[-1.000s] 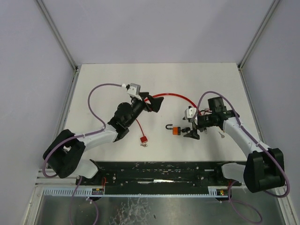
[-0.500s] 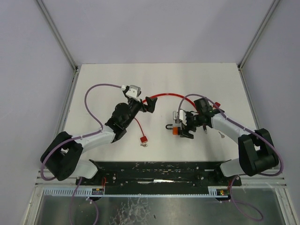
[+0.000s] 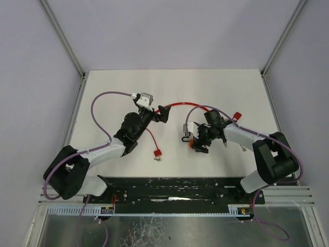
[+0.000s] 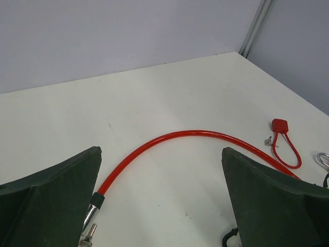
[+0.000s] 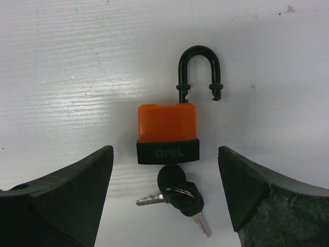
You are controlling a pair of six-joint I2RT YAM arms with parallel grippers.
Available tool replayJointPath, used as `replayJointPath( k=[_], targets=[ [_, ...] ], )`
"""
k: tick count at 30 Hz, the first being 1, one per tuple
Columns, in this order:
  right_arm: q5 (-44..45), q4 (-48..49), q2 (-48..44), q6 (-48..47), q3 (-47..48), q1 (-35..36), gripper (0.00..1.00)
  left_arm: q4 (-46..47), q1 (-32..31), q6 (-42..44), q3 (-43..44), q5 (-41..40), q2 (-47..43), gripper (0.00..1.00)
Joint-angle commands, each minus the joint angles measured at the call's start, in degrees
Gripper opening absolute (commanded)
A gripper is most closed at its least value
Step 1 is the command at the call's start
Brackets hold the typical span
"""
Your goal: Lock with the key
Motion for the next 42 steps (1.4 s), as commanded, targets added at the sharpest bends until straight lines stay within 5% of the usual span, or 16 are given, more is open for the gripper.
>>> replayJointPath(
  k=[1, 13, 20, 30, 37, 42],
  targets=[
    [1.8, 1.4, 1.9, 2.0, 2.3, 1.7, 0.87, 2.8, 0.5, 1.5, -0.3, 0.1, 1.0, 1.00],
    [5.0, 0.8, 4.6, 3.3, 4.1, 3.1, 0.61, 2.9, 0.8, 1.9, -0.5, 0.2, 1.5, 0.99],
    [5.0, -0.6, 4.7, 3.3, 4.8, 3.1, 0.57, 2.6, 0.9, 2.3, -0.3, 0.8, 1.6, 0.99],
    [-1.5, -3.7, -0.8, 3.4, 6.4, 1.3, 0.04, 2.1, 1.0, 2.8, -0.6, 2.0, 0.5, 0.97],
    [-11.8, -6.5, -7.4, 2.0, 5.9, -5.1, 0.00, 5.0, 1.0, 2.9, -1.1, 14.1, 0.9, 0.96],
    [-17.2, -8.8, -10.4, 1.3, 6.3, -9.7, 0.00, 15.5, 1.0, 7.0, -4.6, 32.6, 3.0, 0.96]
  ],
)
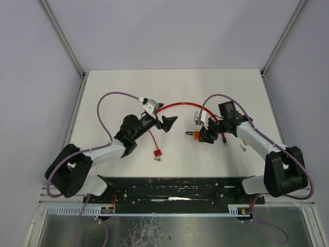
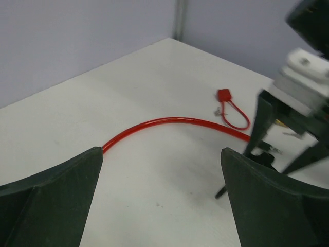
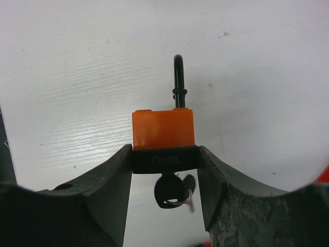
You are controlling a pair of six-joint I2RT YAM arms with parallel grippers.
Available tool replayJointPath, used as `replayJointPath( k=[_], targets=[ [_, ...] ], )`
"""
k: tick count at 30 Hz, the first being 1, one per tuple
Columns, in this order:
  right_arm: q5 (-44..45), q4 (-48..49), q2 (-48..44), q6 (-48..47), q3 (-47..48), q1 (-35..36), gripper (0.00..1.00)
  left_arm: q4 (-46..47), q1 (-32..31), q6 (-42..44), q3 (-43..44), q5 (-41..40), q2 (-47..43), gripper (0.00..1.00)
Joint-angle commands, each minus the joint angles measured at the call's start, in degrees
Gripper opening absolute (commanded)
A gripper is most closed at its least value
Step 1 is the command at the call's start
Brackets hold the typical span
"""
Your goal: Lock with the key
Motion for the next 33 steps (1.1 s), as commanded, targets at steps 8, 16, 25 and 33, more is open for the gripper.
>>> replayJointPath(
  k=[8, 16, 25, 33],
  targets=[
    [-11.6, -8.2, -10.0, -11.2, 0.6, -3.4, 0.00, 25.3, 0.5, 13.1, -5.4, 41.7, 10.6, 0.95],
    [-10.7, -8.1, -15.2, -15.0, -1.8, -3.5, 0.00, 18.8, -3.2, 19.7, -0.5, 41.8, 16.7, 0.92],
    [-10.6, -7.2, -16.5, -15.2, -2.3, -3.5, 0.00, 8.8, -4.8, 19.8, 7.5, 33.6, 23.5, 0.70],
    [-10.1, -6.0, -17.0, -14.6, -2.9, -3.5, 0.00, 7.8, -4.9, 16.8, 9.5, 37.1, 24.0, 0.52]
  ],
)
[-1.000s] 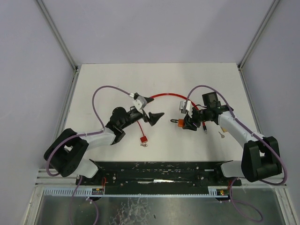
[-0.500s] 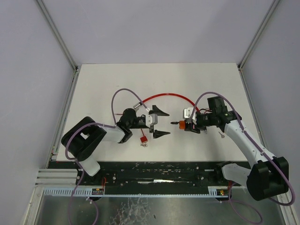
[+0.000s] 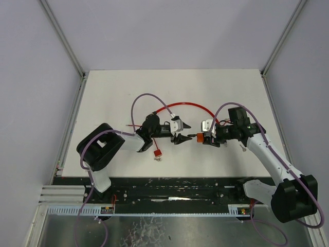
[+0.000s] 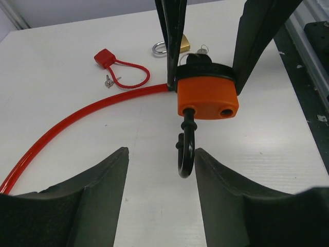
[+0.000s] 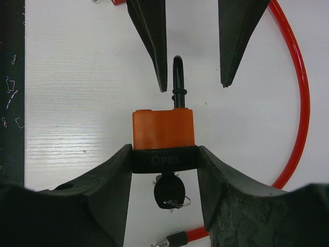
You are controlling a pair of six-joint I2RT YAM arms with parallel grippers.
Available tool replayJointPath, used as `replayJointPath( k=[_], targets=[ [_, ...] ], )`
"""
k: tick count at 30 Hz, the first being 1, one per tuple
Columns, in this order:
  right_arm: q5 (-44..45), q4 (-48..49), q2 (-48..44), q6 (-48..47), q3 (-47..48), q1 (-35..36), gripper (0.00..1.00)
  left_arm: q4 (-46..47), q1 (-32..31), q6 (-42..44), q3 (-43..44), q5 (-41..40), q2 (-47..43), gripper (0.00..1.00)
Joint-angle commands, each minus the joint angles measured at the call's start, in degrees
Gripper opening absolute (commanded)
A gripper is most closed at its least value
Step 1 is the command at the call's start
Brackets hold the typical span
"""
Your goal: Lock with the key
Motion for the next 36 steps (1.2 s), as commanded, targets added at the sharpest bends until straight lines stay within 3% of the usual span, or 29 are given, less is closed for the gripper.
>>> replayJointPath(
  k=[1, 11, 15, 18, 19, 22, 25, 30, 36],
  targets=[
    [-2.1, 2.7, -1.5, -0.5, 0.0, -0.2, 0.00, 0.2, 0.0, -1.9, 2.5, 2.2, 0.6, 0.51],
    [-1.7, 3.6, -1.7, 0.1, -0.4, -0.2, 0.00, -5.4, 0.0, -2.0, 5.6, 7.8, 1.7, 0.24],
    [-2.1, 3.6, -1.7, -0.1, -0.6, -0.2, 0.00, -7.9, 0.1, -1.6, 6.8, 9.1, 1.7, 0.02],
    [-1.9, 3.7, -1.4, 0.1, -0.7, -0.2, 0.00, -5.4, 0.3, -3.6, 5.7, 9.4, 0.6, 0.00],
    [-1.6, 3.9, -1.2, 0.9, -0.6, -0.2, 0.04, -4.3, 0.4, -3.7, 4.9, 9.2, -0.2, 0.00],
    [-3.4, 3.1, -1.2, 2.4, 0.0, -1.3, 0.47, -1.5, 0.5, -1.3, 1.3, 6.6, -3.2, 0.00],
    [-9.0, 1.4, -1.4, 4.7, 1.6, -3.9, 0.75, 1.0, 0.5, 1.1, -2.1, 4.0, -6.7, 0.00],
    [-19.1, 1.2, -1.6, 12.0, 2.9, -7.8, 0.90, 5.8, 0.5, 2.3, -6.4, 3.1, -10.9, 0.00],
    [-24.5, 4.1, -0.7, 14.8, 0.8, -8.2, 0.91, 6.0, -0.2, 2.4, -7.7, 5.1, -13.7, 0.00]
  ],
)
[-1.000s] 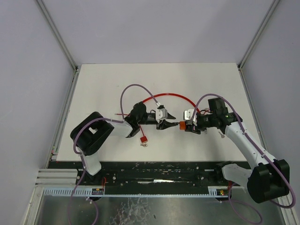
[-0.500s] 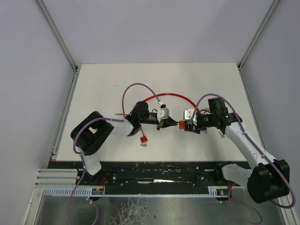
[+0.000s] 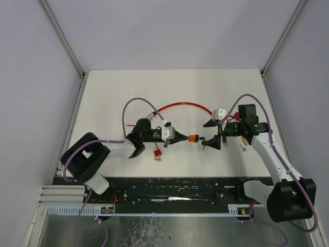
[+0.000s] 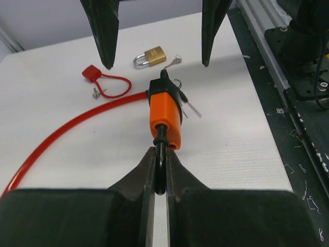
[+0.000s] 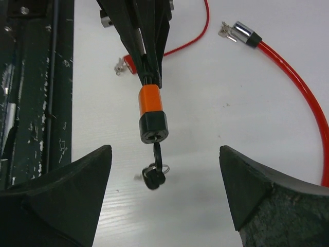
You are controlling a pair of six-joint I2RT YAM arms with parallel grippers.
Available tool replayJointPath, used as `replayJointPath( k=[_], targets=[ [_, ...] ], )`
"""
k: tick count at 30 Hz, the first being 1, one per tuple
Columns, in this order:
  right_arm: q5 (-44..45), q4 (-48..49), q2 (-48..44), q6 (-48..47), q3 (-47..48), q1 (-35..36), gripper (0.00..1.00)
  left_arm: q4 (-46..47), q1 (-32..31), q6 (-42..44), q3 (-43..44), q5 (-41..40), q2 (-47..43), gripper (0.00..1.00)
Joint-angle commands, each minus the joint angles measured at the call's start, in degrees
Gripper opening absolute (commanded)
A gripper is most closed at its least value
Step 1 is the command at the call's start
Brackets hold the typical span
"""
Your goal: Lock with the key
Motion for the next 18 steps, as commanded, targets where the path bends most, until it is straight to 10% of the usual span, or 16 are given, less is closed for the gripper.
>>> replayJointPath(
  k=[1, 18],
  targets=[
    [-7.6, 2.5, 0.0, 2.3, 0.0, -0.2, 0.91, 7.8, -0.3, 1.1, 0.2, 1.7, -2.6, 0.00],
    [-6.2, 6.3, 4.1, 3.4, -2.5, 6.2, 0.64, 14.5, -1.2, -5.4, 1.8, 1.2, 0.9, 0.00]
  ],
)
